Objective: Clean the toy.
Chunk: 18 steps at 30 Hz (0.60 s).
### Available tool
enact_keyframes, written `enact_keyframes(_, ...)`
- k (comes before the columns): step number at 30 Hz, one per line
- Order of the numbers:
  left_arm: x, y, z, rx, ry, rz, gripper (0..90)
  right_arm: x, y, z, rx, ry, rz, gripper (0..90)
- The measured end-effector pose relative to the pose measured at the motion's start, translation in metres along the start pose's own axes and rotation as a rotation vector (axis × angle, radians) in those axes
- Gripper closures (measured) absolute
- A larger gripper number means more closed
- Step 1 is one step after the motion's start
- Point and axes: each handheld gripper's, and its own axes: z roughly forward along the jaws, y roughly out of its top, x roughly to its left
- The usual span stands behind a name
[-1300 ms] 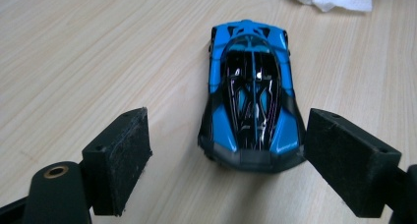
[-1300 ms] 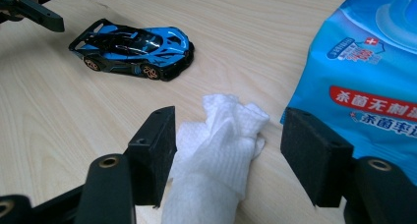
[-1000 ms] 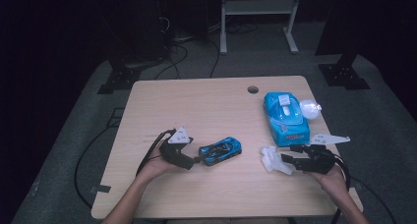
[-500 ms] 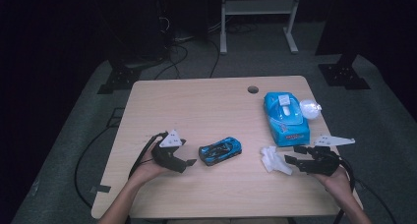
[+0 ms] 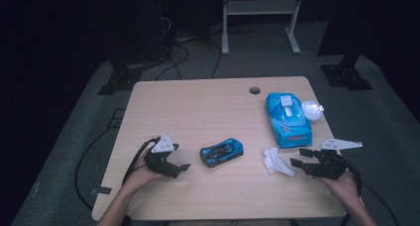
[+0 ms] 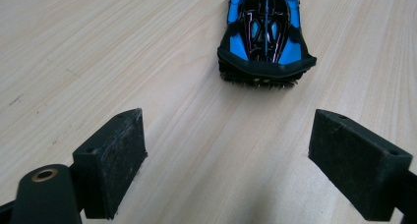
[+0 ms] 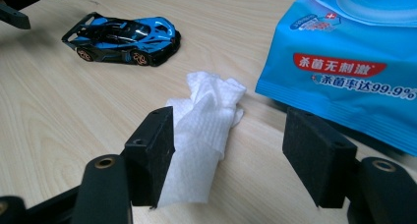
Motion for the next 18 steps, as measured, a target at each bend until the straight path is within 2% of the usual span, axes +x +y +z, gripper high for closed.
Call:
enact_keyframes(4,0.0,-0.006,-0.003,-0.015,0.008,-0.005,13.1,0.0,-0.004,-0.001,-0.003,-0.002,0.003,34.9)
enact_keyframes(10,0.0,-0.016,-0.002,-0.039,0.022,-0.048,12.6,0.001,-0.013,-0.001,-0.02,-0.007,0.015,33.8)
enact_keyframes(13,0.0,-0.02,-0.001,-0.03,0.032,-0.053,11.7,0.003,-0.018,-0.001,-0.041,-0.005,0.026,33.1)
enact_keyframes(15,0.0,-0.023,-0.002,-0.048,0.04,-0.072,11.4,0.005,-0.019,-0.003,-0.059,-0.009,0.025,32.3)
enact_keyframes(18,0.001,-0.027,-0.003,-0.042,0.052,-0.078,10.1,0.005,-0.02,-0.005,-0.069,-0.01,0.033,31.7)
